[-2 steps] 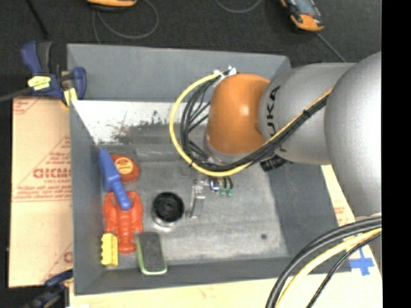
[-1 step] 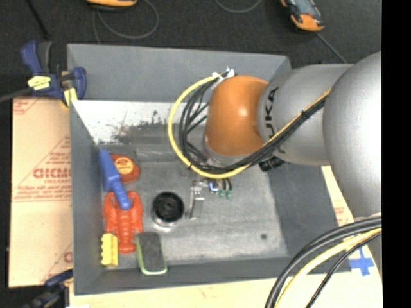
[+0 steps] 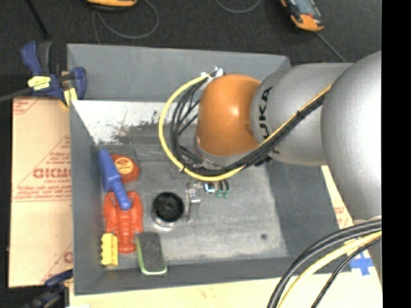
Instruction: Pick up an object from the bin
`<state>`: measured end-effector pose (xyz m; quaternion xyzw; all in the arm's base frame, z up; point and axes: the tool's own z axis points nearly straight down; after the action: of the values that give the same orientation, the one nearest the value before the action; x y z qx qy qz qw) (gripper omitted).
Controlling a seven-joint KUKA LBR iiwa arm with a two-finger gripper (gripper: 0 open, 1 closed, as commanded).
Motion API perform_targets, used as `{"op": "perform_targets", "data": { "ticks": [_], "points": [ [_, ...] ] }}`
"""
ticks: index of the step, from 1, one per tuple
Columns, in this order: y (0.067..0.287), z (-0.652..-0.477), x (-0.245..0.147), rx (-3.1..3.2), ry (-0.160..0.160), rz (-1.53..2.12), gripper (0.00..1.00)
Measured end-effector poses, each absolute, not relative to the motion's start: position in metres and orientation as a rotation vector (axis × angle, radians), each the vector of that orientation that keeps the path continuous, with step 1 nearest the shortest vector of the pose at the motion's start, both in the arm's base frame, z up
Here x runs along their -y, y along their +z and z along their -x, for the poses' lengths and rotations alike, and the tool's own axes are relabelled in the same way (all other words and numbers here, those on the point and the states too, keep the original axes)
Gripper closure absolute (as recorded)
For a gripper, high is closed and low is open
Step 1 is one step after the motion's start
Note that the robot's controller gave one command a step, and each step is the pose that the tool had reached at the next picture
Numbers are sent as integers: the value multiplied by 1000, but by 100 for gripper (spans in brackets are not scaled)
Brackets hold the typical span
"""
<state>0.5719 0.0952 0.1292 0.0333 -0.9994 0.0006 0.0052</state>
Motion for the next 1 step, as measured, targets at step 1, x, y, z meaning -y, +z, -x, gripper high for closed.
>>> {"op": "perform_targets", "data": {
  "ticks": [1],
  "points": [
    [137,-557,-97,3153,-5,126,0]
  ]
}}
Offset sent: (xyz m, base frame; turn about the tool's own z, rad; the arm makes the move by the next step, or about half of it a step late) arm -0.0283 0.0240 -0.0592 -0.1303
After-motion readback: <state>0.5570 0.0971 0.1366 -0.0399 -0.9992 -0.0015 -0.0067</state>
